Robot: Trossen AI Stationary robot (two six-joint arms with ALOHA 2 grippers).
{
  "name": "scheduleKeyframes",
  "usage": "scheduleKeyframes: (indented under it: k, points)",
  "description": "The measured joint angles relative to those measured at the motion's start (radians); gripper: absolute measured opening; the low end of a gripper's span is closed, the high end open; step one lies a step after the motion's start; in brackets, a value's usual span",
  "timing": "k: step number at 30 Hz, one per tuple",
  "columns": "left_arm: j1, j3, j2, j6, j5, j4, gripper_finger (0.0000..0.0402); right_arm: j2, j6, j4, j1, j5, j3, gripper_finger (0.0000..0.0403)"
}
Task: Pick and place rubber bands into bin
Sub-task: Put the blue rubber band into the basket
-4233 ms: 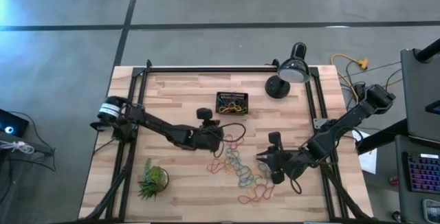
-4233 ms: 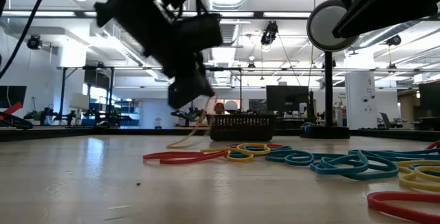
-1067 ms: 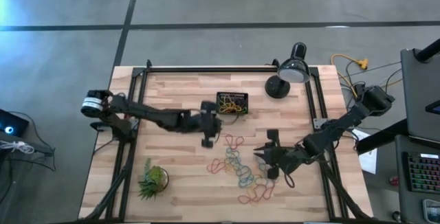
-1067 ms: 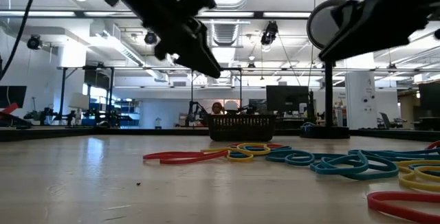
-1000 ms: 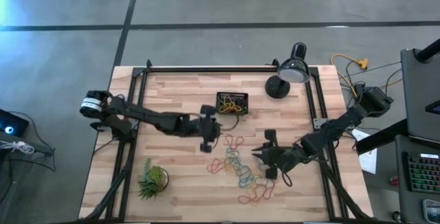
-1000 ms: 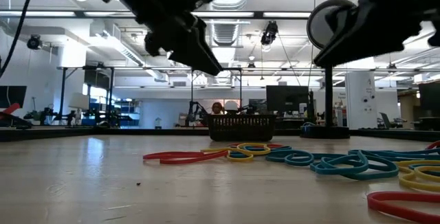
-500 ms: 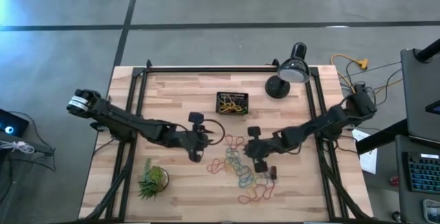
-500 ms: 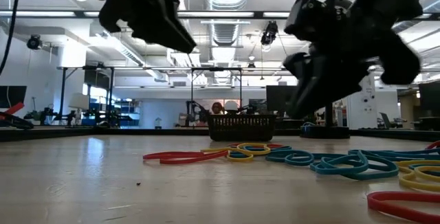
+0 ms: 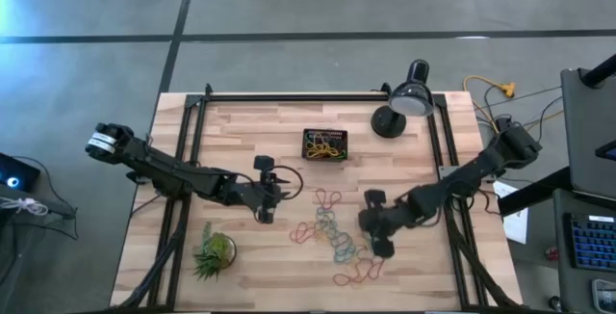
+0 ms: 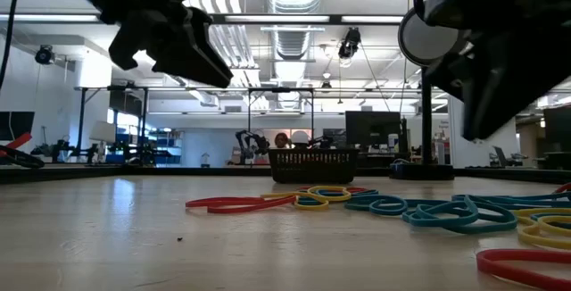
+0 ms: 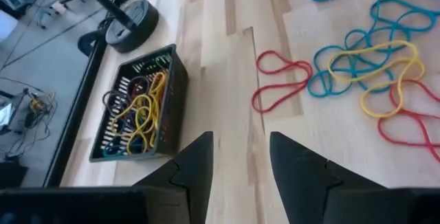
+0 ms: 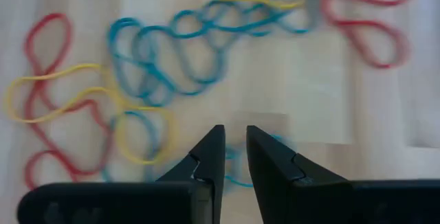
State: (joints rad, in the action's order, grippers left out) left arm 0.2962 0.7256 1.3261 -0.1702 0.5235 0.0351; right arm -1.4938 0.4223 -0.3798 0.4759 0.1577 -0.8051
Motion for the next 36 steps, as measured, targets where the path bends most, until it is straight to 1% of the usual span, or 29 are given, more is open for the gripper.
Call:
scheduleKeyframes:
  k: [3,5,11,18,27,36]
  points:
    - [0.000,0.001,-0.005,-0.021,0.007,-0.039,0.0128,-0.038,0.066,-0.004,0.040,-0.002,0.000,0.0056]
    - [0.000,-0.001,-0.009,-0.024,0.006,-0.025,0.0128,-0.062,0.117,-0.008,0.062,-0.001,-0.005,0.0056]
    - [0.000,-0.001,-0.013,-0.023,0.006,-0.047,0.0128,-0.080,0.235,-0.033,0.104,0.006,-0.001,0.0056]
    - [0.000,-0.001,-0.013,-0.021,0.005,-0.054,0.0128,-0.092,0.259,-0.029,0.117,0.049,0.002,0.0056]
    - [0.000,-0.006,-0.013,-0.020,0.003,-0.054,0.0128,-0.097,0.284,-0.024,0.117,0.055,0.020,0.0056]
    - [0.000,-0.009,-0.013,-0.020,0.003,-0.055,0.0128,-0.170,0.393,-0.017,0.117,0.056,0.021,0.0057]
